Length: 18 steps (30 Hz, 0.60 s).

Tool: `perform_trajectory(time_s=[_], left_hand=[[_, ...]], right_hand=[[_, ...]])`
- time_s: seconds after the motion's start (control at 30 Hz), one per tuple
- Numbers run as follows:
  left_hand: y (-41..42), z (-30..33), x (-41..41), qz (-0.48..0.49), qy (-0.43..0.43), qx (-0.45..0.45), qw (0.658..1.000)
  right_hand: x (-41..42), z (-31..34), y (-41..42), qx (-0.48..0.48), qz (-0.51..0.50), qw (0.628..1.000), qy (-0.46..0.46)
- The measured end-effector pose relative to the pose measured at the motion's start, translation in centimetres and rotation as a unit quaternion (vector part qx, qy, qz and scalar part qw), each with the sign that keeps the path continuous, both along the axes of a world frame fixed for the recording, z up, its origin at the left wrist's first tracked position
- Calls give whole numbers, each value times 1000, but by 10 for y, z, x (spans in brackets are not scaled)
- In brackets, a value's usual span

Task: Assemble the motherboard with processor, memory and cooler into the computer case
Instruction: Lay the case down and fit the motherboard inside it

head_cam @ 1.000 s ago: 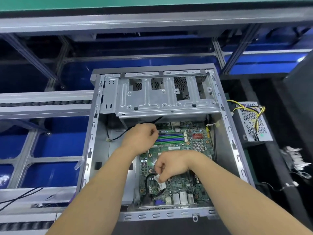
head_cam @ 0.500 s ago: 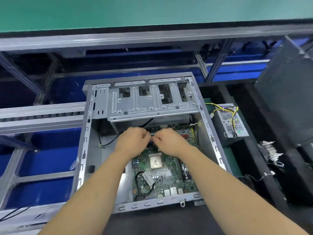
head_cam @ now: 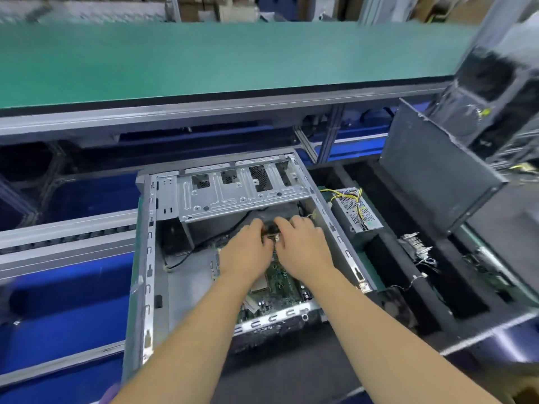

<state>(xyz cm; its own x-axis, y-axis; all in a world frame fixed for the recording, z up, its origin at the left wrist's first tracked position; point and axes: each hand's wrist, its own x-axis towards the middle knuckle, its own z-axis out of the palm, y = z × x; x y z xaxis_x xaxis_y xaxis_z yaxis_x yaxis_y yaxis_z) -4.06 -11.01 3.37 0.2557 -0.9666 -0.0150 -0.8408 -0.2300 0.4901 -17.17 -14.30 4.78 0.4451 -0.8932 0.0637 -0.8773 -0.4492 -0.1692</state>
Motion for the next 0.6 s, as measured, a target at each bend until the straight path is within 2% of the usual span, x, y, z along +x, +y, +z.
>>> perform_trajectory(time_s=[0.2,0.47,0.6], left_hand=[[11,-2,-3,-48,-28,-6,998],[18,2,0,-8,-19,-23,1000],[13,5,-16,21,-21,-16,999]], right_hand=[[-8,4,12,1,-11,1000,0],[-3,2,9,49,57,997,-1],[-11,1,1,30,79,996,2]])
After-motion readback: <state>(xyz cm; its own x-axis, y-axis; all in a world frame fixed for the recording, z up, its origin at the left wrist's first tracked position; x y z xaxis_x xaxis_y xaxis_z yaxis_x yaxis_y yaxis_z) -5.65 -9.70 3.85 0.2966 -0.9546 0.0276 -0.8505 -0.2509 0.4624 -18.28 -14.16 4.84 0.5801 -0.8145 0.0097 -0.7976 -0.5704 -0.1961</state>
